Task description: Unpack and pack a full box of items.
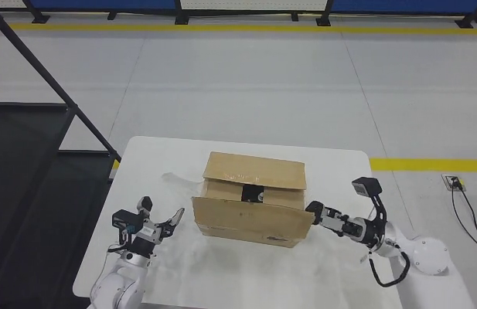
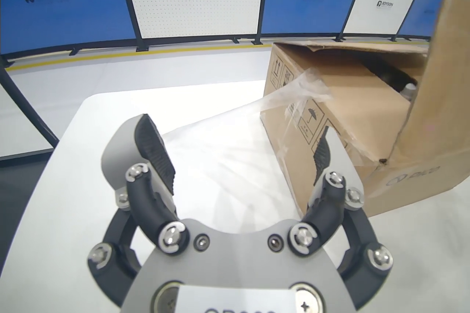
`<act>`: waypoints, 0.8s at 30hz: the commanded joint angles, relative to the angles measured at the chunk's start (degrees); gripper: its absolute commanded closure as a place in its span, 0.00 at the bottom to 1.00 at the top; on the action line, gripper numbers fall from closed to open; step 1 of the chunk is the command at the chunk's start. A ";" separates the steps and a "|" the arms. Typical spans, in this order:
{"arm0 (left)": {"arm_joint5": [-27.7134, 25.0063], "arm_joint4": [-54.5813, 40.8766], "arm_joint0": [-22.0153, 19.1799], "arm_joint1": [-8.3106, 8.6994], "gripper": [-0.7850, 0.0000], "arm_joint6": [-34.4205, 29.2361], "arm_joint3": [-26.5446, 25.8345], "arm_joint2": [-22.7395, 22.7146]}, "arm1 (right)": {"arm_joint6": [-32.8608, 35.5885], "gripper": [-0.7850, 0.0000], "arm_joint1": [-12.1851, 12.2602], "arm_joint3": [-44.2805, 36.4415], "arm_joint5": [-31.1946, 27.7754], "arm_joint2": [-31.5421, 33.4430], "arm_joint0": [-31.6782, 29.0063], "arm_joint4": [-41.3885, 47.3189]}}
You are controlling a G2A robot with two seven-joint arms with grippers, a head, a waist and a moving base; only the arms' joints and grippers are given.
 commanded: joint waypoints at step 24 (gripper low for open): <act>-22.62 11.06 7.55 2.83 0.00 -2.33 -9.48 -3.96 | -17.02 0.00 8.54 -12.16 -3.99 -6.00 -14.00 -2.48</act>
